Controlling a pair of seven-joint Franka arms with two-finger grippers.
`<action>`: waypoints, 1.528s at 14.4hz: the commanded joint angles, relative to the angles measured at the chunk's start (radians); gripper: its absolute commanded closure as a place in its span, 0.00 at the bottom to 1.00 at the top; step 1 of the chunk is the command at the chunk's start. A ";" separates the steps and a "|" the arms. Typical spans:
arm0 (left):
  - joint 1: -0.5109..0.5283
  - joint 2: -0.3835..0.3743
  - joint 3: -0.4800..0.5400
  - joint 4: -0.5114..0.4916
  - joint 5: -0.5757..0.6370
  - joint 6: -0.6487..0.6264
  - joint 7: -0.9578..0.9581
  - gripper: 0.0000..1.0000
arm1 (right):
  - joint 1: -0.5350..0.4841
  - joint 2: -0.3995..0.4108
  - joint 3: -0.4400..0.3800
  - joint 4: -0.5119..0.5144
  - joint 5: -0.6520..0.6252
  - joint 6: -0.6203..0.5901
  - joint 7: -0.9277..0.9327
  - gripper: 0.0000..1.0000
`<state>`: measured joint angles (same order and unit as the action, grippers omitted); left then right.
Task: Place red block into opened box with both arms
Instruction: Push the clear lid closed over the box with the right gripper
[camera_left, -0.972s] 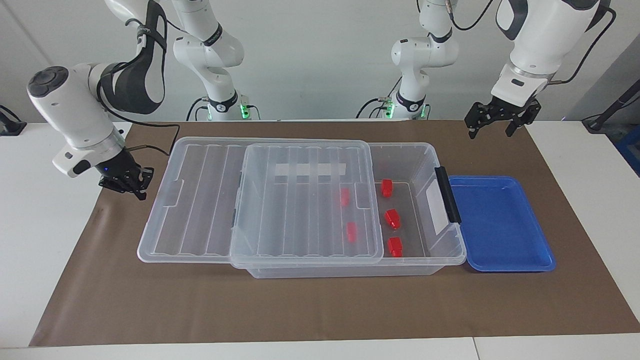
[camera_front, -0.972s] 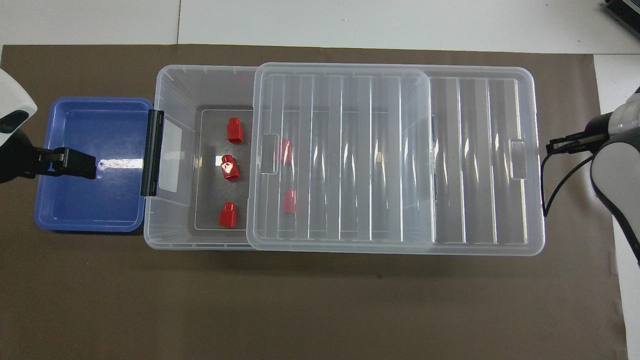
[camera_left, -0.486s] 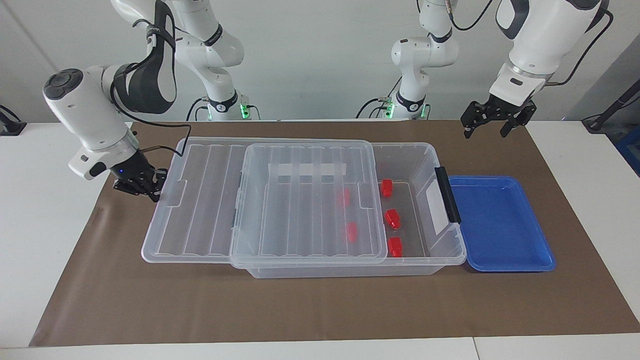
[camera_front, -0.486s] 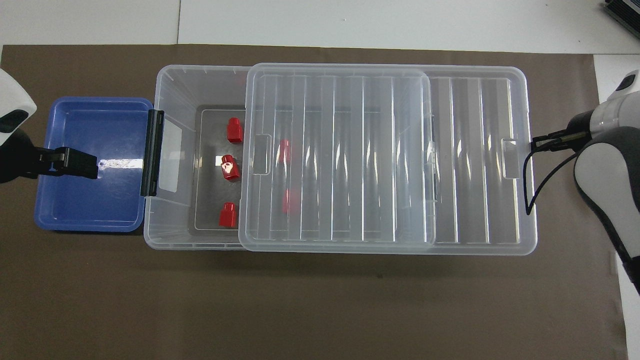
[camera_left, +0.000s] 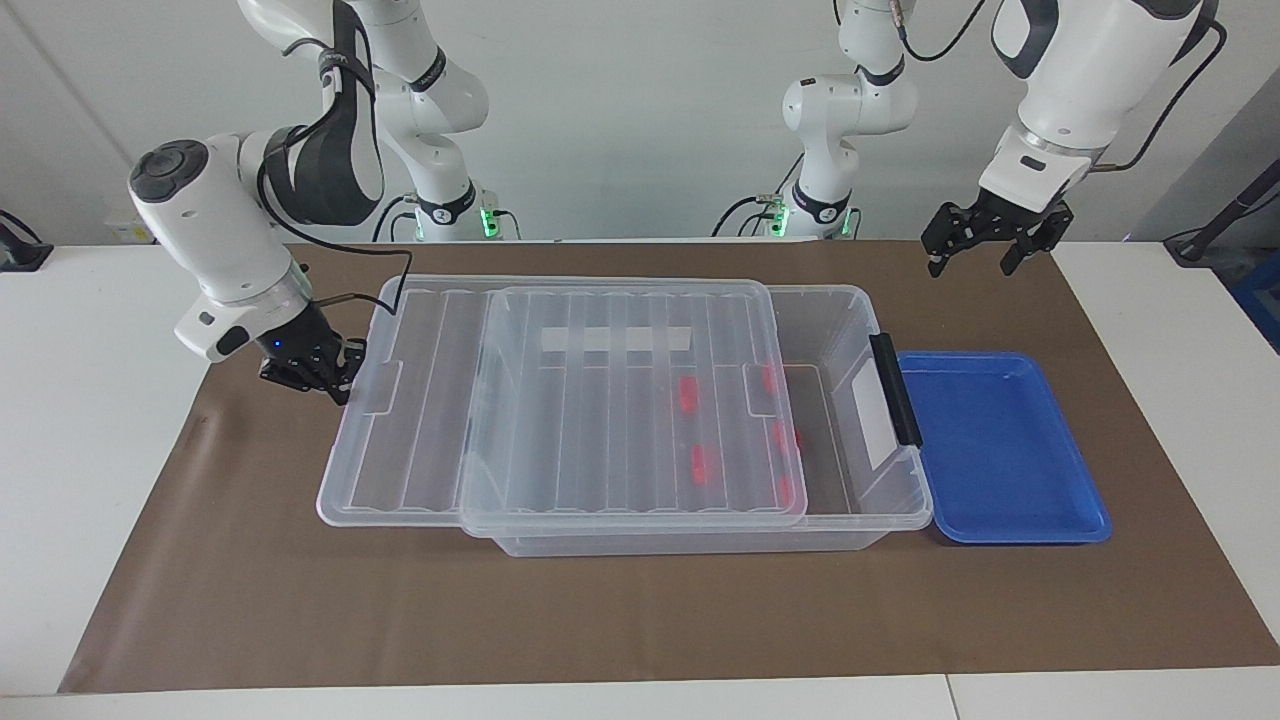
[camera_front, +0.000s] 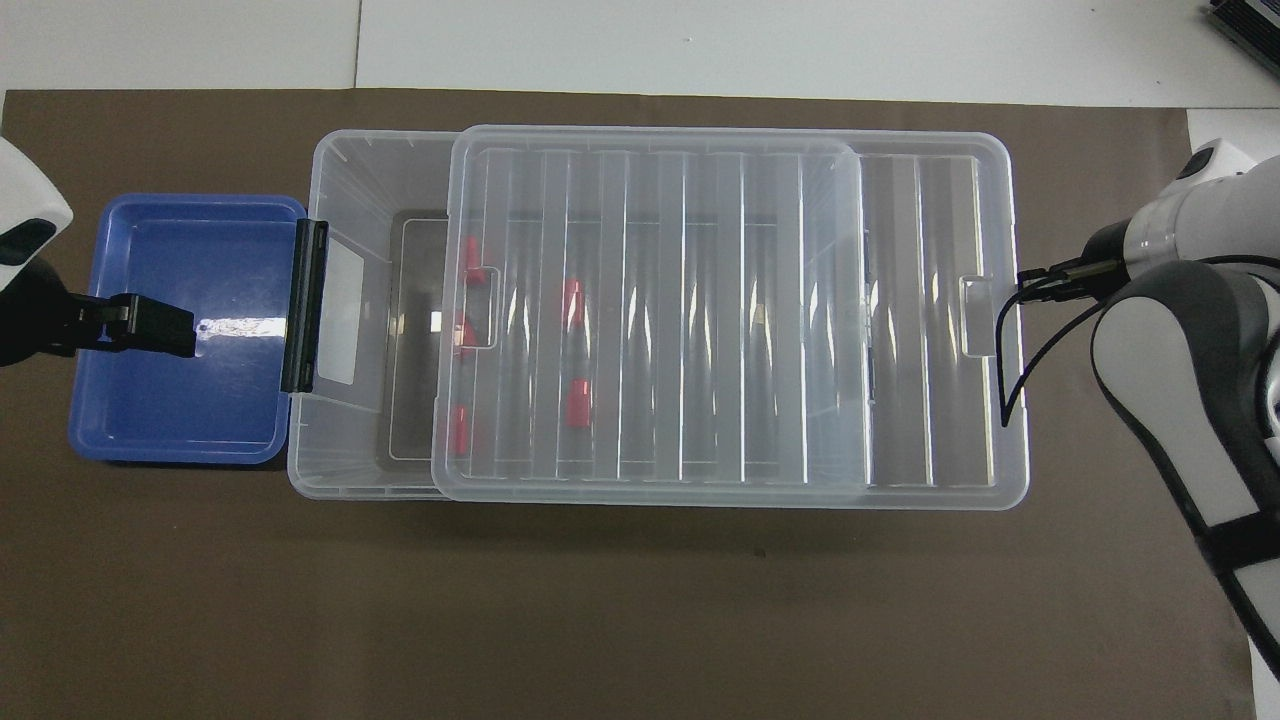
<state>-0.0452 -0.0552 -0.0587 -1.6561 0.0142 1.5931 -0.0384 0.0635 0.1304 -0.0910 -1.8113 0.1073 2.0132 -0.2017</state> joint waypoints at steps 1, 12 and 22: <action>0.008 -0.026 -0.004 -0.017 -0.007 0.008 0.011 0.00 | 0.003 0.003 0.004 -0.008 0.026 0.032 0.016 1.00; 0.025 -0.034 -0.003 -0.054 -0.008 0.122 0.002 0.00 | 0.059 0.006 0.004 -0.010 0.048 0.056 0.054 1.00; 0.025 0.034 -0.001 0.025 -0.010 0.114 0.000 0.00 | 0.127 0.017 0.004 -0.011 0.115 0.084 0.134 1.00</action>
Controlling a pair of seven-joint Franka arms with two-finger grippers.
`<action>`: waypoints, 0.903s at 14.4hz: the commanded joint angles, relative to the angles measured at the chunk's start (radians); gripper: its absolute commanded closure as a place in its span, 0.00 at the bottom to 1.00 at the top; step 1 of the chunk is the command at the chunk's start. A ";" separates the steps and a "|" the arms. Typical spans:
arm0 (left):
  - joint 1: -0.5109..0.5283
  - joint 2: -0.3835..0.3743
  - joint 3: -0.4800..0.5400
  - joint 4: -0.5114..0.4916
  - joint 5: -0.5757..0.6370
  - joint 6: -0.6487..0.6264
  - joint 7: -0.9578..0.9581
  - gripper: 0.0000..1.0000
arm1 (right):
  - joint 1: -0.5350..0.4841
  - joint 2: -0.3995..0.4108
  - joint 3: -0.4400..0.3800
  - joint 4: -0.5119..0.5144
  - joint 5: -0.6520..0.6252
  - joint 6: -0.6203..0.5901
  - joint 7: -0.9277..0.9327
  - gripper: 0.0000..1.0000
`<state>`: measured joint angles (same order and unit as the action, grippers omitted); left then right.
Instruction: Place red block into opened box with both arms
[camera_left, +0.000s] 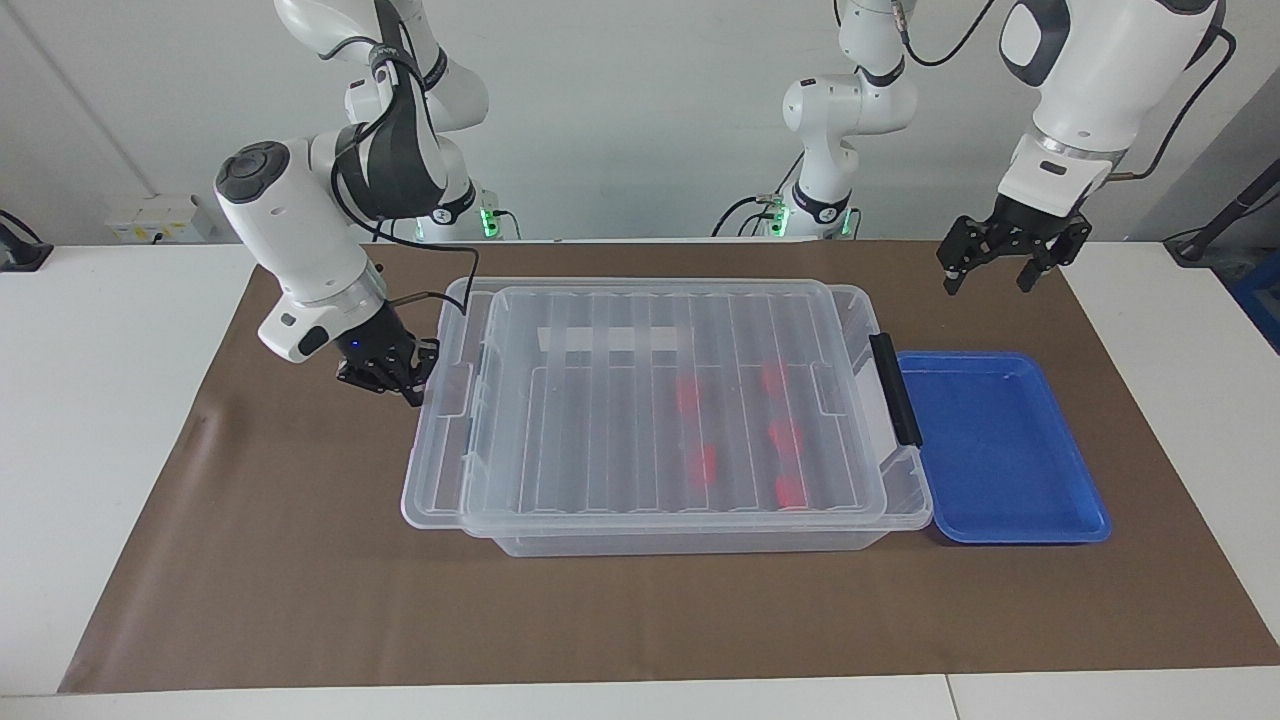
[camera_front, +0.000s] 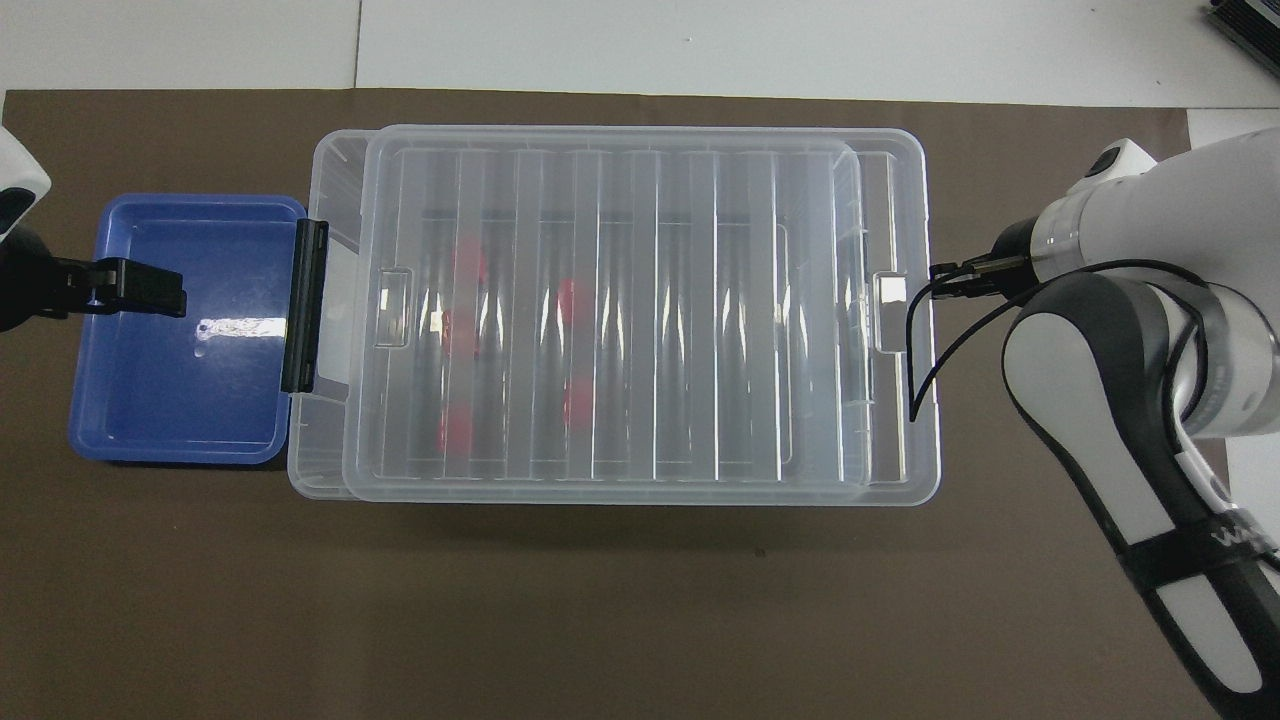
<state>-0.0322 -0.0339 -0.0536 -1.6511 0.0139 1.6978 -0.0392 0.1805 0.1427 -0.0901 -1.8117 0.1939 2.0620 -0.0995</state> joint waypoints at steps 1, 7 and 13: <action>0.012 0.011 -0.006 0.016 -0.008 0.010 0.001 0.00 | 0.020 0.005 0.003 -0.011 0.029 0.041 0.041 1.00; 0.009 -0.011 -0.006 -0.026 -0.006 0.005 0.010 0.00 | 0.034 0.005 0.003 -0.014 0.030 0.044 0.057 1.00; 0.012 -0.012 -0.006 -0.026 -0.006 -0.010 0.012 0.00 | 0.043 0.006 0.004 -0.017 0.061 0.044 0.050 1.00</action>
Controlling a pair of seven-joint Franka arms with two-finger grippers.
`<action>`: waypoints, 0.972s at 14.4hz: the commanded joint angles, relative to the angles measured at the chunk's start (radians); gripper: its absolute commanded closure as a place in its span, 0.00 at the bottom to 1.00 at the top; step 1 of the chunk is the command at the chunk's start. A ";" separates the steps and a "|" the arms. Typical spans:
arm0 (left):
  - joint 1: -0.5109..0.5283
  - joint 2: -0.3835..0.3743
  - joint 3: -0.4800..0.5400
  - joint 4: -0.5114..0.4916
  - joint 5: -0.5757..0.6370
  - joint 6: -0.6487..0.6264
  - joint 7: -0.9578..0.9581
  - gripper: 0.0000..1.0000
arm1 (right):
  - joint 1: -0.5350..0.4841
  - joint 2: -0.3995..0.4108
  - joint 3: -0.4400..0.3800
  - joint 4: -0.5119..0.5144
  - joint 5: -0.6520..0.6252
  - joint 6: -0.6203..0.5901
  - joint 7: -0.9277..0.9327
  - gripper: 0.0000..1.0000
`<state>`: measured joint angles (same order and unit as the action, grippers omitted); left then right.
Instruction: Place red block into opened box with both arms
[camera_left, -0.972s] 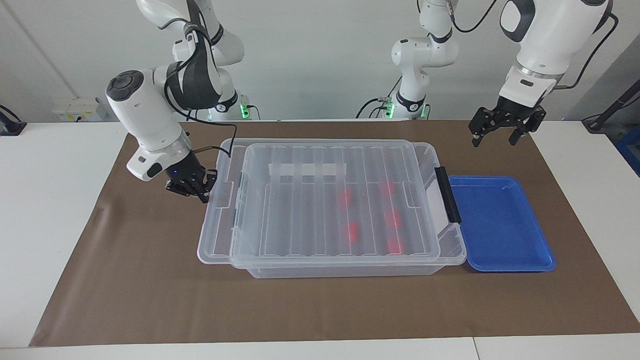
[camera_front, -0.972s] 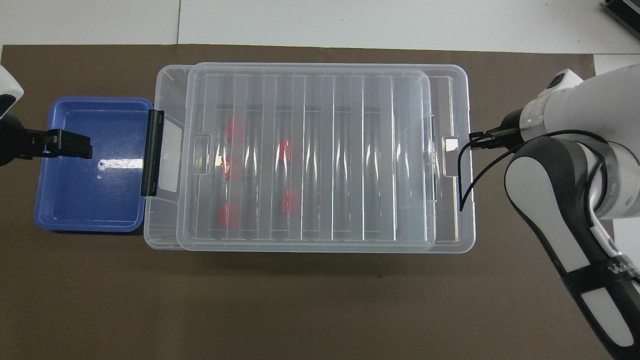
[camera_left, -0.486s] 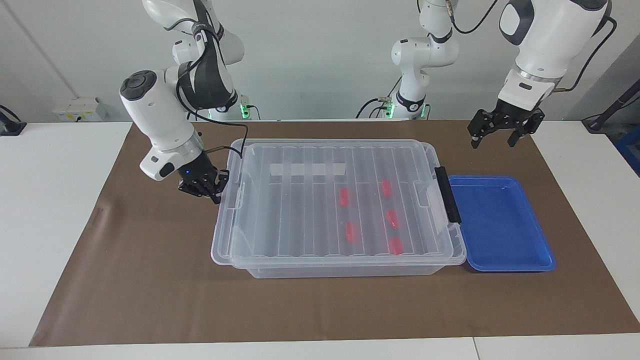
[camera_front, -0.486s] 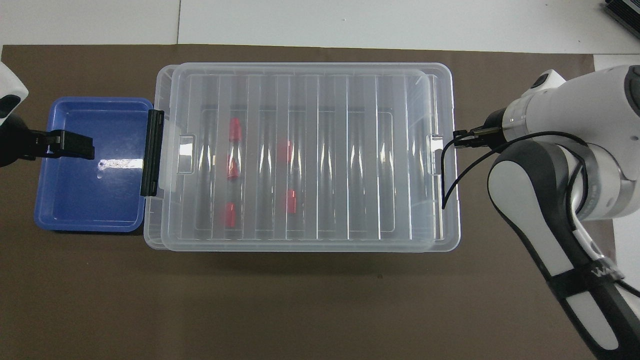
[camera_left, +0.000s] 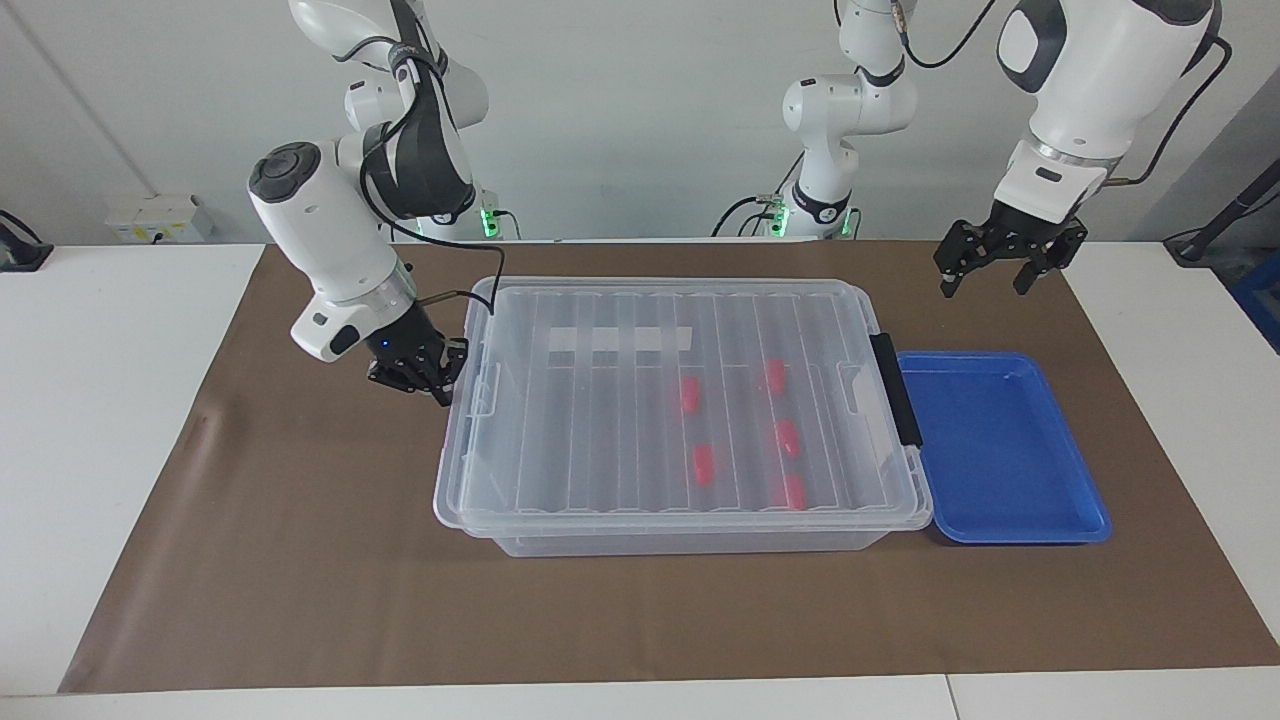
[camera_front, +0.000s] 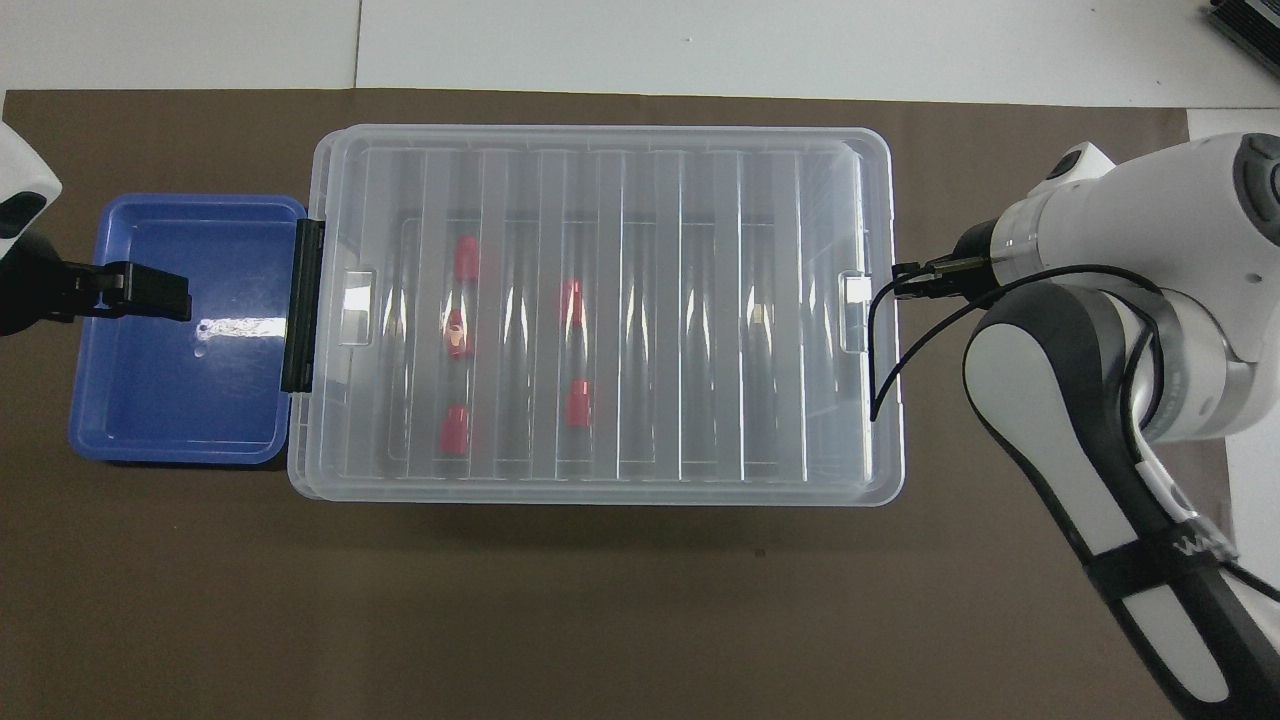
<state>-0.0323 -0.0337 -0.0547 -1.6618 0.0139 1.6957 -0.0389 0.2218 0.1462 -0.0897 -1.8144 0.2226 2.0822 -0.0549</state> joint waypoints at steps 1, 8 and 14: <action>0.011 -0.012 -0.005 -0.013 -0.006 -0.014 0.011 0.00 | 0.002 0.003 0.002 -0.016 0.034 0.024 0.004 1.00; 0.009 -0.011 -0.005 -0.013 -0.006 -0.011 0.007 0.00 | -0.001 0.004 0.001 -0.011 0.017 0.025 0.003 1.00; 0.011 -0.012 -0.007 -0.015 -0.006 -0.014 0.008 0.00 | -0.016 -0.042 -0.010 0.036 -0.189 -0.085 0.023 0.12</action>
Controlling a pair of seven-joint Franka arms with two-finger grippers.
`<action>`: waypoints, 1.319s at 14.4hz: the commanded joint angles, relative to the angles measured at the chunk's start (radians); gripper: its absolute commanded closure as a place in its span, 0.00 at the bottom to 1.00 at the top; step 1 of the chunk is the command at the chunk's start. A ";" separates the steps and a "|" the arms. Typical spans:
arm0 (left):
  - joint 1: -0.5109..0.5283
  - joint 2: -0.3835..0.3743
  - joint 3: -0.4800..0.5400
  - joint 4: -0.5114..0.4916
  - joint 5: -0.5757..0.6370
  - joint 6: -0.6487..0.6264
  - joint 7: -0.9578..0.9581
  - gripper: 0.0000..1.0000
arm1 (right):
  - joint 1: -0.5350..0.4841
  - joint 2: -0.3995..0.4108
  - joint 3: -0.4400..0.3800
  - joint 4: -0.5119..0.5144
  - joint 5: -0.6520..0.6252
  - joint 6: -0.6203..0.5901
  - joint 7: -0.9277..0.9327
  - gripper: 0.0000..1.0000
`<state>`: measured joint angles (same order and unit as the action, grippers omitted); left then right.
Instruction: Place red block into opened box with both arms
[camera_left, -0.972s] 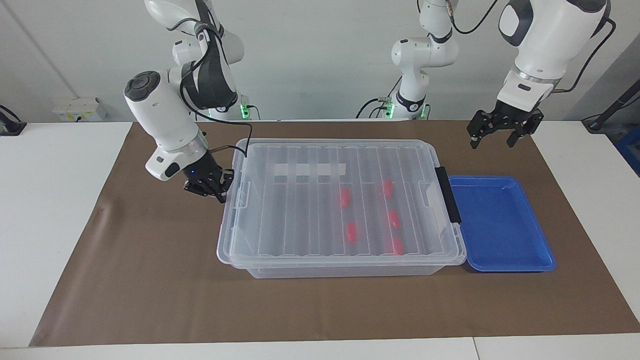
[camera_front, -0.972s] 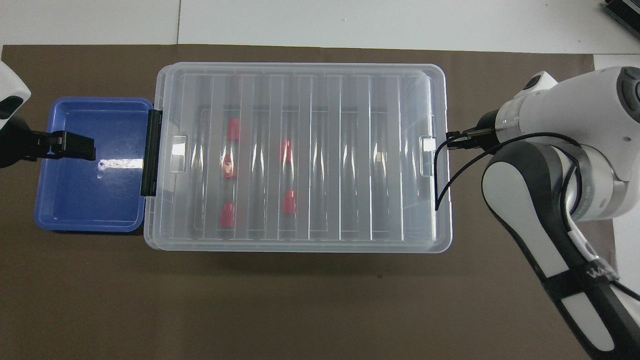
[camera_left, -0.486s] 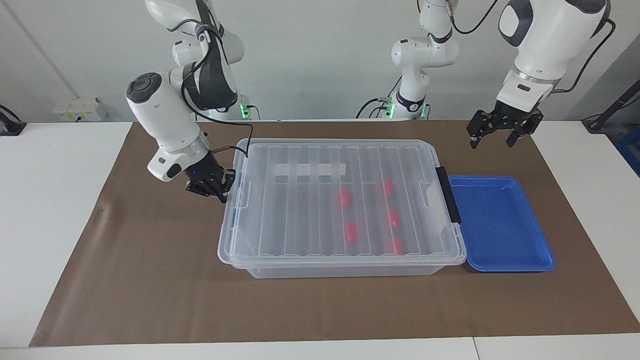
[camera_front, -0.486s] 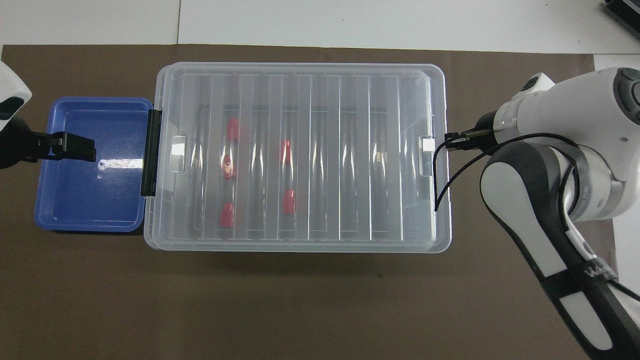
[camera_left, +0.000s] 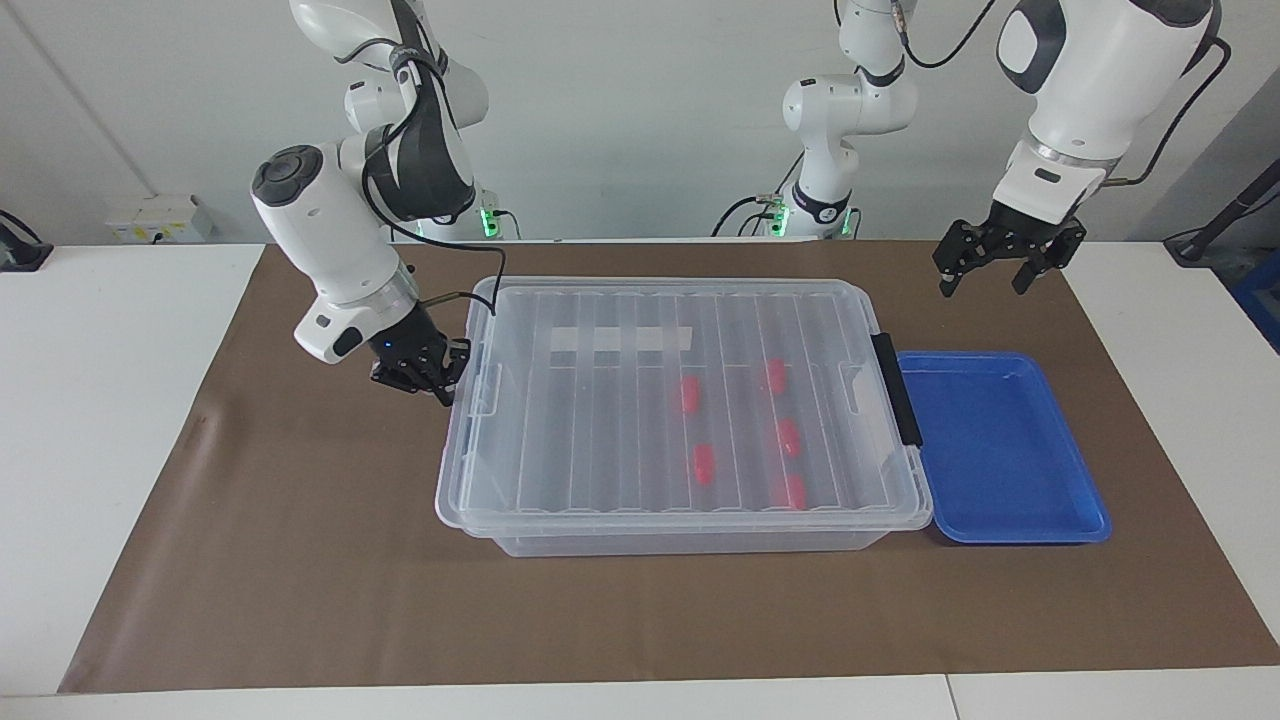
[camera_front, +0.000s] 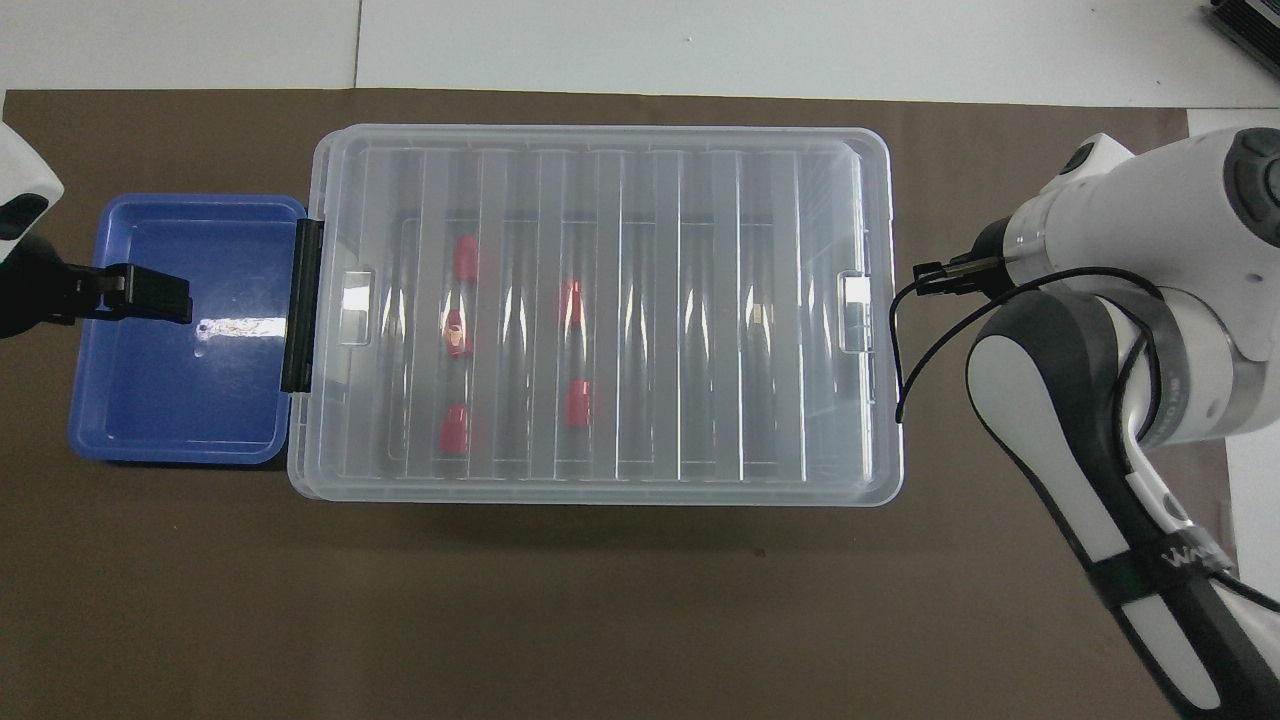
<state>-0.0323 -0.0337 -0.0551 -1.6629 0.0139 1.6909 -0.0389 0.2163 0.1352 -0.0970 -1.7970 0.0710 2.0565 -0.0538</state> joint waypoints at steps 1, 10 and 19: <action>0.011 -0.012 -0.005 -0.014 -0.006 -0.010 0.008 0.00 | -0.017 -0.046 -0.004 0.028 -0.037 -0.082 0.034 0.00; 0.012 -0.012 -0.005 -0.014 -0.006 -0.002 0.010 0.00 | -0.069 -0.101 -0.006 0.191 -0.059 -0.475 0.279 0.00; 0.011 -0.012 -0.005 -0.017 -0.006 -0.002 0.010 0.00 | -0.110 -0.166 -0.004 0.176 -0.062 -0.552 0.151 0.00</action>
<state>-0.0323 -0.0337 -0.0549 -1.6629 0.0139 1.6905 -0.0389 0.1234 -0.0142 -0.1105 -1.6100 0.0293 1.5165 0.1497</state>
